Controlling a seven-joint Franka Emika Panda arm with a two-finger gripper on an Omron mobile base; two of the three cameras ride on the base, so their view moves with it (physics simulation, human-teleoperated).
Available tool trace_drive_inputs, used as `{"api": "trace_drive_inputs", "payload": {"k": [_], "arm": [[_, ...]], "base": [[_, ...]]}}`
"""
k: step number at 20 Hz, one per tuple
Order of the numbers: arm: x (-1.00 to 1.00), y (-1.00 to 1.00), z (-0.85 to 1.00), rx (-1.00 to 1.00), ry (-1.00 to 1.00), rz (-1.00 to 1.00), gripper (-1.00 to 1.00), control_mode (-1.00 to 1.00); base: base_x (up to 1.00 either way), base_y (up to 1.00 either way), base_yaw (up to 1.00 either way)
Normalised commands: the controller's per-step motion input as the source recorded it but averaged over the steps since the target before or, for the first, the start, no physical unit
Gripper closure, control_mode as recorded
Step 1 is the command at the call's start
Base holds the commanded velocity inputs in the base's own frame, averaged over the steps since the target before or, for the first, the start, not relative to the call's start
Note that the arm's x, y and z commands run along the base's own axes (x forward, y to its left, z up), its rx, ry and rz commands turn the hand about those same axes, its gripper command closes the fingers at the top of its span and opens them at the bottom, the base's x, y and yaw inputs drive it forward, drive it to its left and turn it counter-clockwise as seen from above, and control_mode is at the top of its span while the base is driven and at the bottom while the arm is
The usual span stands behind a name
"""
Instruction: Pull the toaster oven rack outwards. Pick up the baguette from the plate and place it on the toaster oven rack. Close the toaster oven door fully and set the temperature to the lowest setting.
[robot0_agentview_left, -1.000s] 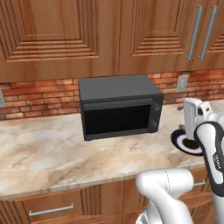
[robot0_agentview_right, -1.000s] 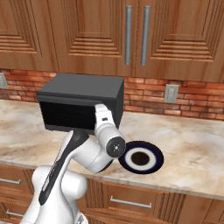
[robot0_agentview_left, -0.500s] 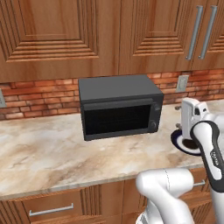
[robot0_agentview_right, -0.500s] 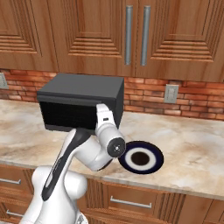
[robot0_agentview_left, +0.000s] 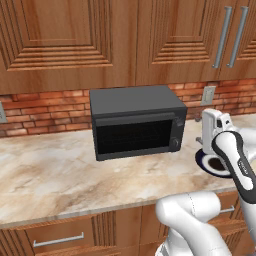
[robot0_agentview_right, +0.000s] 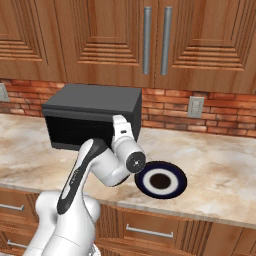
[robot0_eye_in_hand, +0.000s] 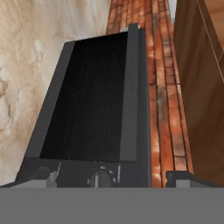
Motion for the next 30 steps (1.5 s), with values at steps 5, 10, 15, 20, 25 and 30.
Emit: {"api": "trace_drive_inputs", "payload": {"k": [5, 10, 15, 20, 25, 30], "arm": [[0.3, 0.0, -0.02, 0.03, 0.0, 0.01, -1.0, -1.0], [0.16, 0.0, -0.04, 0.0, 0.0, 0.0, -1.0, -1.0], [0.01, 0.0, -0.11, 0.0, 0.0, 0.0, -1.0, -1.0], [0.02, 0.0, -0.18, 0.0, 0.0, 0.0, -1.0, -1.0], [0.05, 0.01, -0.14, 0.0, 0.0, 0.0, -1.0, -1.0], [0.05, 0.0, -0.01, 0.0, 0.0, 0.0, -1.0, -1.0]], "base": [[0.0, 0.0, 0.0], [0.0, 0.0, 0.0], [0.0, 0.0, 0.0], [0.0, 0.0, 0.0], [0.0, 0.0, 0.0], [0.0, 0.0, 0.0]]}}
